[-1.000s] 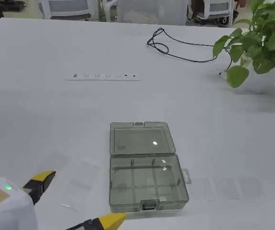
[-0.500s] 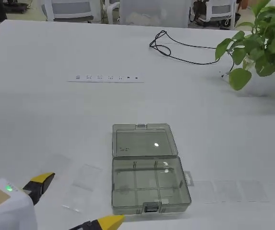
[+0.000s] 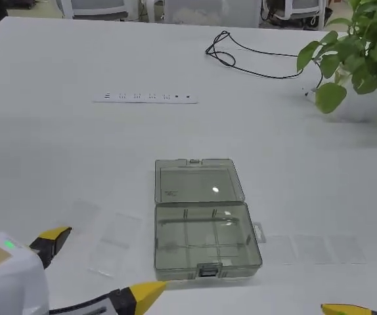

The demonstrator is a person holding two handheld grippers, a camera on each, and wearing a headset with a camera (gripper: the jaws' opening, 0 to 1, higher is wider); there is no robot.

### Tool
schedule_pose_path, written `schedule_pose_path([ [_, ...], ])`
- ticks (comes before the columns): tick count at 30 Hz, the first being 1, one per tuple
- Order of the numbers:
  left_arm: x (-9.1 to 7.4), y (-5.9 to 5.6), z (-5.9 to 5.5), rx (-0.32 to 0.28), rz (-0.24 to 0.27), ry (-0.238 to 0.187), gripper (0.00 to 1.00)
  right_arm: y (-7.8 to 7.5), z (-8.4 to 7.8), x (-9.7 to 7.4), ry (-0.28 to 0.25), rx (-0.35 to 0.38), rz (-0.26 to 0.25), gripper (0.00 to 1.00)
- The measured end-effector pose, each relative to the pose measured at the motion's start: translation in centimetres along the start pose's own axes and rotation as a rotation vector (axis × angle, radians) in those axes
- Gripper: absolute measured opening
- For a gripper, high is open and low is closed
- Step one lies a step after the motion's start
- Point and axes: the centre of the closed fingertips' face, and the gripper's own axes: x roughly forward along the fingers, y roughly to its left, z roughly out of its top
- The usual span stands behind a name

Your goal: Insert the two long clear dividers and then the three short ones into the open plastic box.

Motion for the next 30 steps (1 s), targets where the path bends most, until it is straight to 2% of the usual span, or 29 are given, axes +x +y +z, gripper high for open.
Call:
schedule_pose_path([
  [15,-0.1,0.6,-0.9,-0.015,0.014,0.024,1.0,-0.7,0.0,-0.2,-0.01,0.013,-0.03,1.0],
  [30,-0.5,1.6,-0.8,0.001,0.028,0.04,1.0,-0.4,-0.2,0.1,0.0,0.016,-0.013,1.0],
])
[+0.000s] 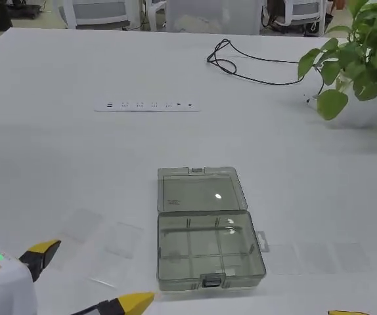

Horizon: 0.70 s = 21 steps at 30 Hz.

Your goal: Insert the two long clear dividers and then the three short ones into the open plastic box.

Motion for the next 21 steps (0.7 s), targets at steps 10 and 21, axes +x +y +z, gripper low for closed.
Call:
schedule_pose_path([
  [10,0.4,0.2,-0.2,0.017,-0.008,0.033,1.0,0.3,-0.3,0.2,-0.001,0.008,0.013,1.0],
  [21,0.8,1.0,-0.8,0.037,-0.001,0.116,1.0,0.5,-0.4,0.1,-0.002,0.01,0.023,1.0],
])
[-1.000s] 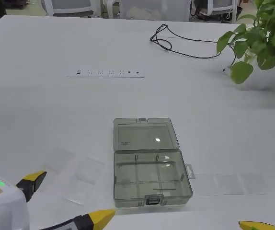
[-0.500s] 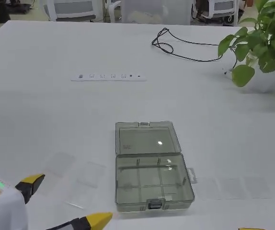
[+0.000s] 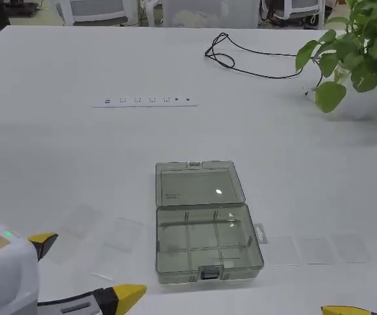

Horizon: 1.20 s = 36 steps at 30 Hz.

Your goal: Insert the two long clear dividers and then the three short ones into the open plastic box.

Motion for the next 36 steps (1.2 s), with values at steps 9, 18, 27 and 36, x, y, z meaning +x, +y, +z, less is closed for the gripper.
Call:
schedule_pose_path([
  [9,1.0,1.2,-0.5,-0.004,0.005,0.099,0.94,0.2,0.0,0.1,0.002,0.0,0.009,1.0],
  [18,2.5,0.8,-1.3,0.041,-0.034,0.189,0.79,0.3,-0.5,-0.1,0.016,0.007,0.016,1.0],
  [27,4.1,1.4,-3.3,0.032,-0.046,0.278,0.65,0.0,-0.8,0.1,0.025,0.018,0.018,1.0],
  [36,5.1,2.4,-3.6,-0.01,-0.013,0.298,0.54,0.2,-0.8,0.0,0.02,0.029,0.018,1.0],
])
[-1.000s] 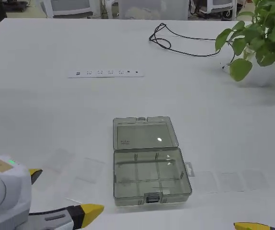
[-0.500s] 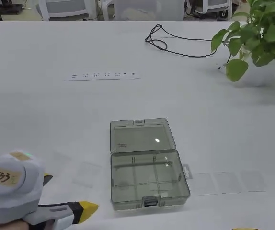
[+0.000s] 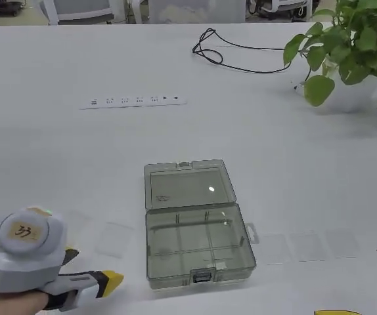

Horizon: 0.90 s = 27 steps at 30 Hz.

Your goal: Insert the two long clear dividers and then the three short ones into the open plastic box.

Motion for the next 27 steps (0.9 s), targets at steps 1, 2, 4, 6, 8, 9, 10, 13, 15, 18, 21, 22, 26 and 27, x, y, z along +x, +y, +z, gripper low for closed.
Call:
schedule_pose_path([
  [1,0.1,0.1,0.0,-0.007,-0.001,0.006,0.52,-0.2,-0.2,0.0,0.001,0.002,0.0,1.0],
  [2,0.1,0.1,0.0,-0.018,-0.002,0.011,0.49,-0.4,-0.4,0.0,0.004,0.003,0.0,1.0],
  [4,0.3,0.0,0.0,-0.035,-0.006,0.014,0.44,-0.3,-0.4,0.0,0.0,0.009,0.002,1.0],
  [6,0.4,-0.1,0.1,-0.042,-0.001,0.022,0.44,-0.3,-0.3,0.0,0.005,0.001,0.003,1.0],
  [8,0.5,-0.1,0.0,-0.044,0.003,0.036,0.43,-0.2,-0.2,0.0,0.006,-0.003,0.003,1.0],
  [9,0.5,-0.1,-0.1,-0.045,0.003,0.044,0.43,-0.2,-0.2,0.0,0.004,-0.002,0.004,1.0],
  [10,0.6,-0.1,-0.2,-0.049,0.002,0.052,0.41,-0.1,-0.1,0.0,0.003,-0.001,0.005,1.0],
  [13,0.8,-0.2,-0.4,-0.056,0.002,0.07,0.4,-0.1,0.0,0.0,0.0,-0.002,0.005,1.0],
  [15,0.9,-0.2,-0.6,-0.055,0.0,0.088,0.39,0.0,0.0,0.1,0.0,-0.002,0.005,1.0],
  [18,1.0,-0.1,-0.7,-0.054,0.005,0.101,0.38,0.1,0.1,0.1,-0.004,0.0,0.006,1.0],
  [21,1.1,0.1,-0.7,-0.051,0.009,0.122,0.37,0.2,0.1,0.1,-0.005,0.0,0.007,1.0],
  [22,1.0,0.1,-0.7,-0.048,0.01,0.131,0.36,0.3,0.1,0.2,-0.006,0.0,0.008,1.0],
  [26,1.0,0.4,-0.8,-0.039,0.024,0.171,0.31,0.4,0.1,0.2,-0.006,-0.001,0.012,1.0],
  [27,0.9,0.6,-0.9,-0.025,0.03,0.187,0.28,0.5,0.1,0.2,-0.006,-0.001,0.013,1.0],
])
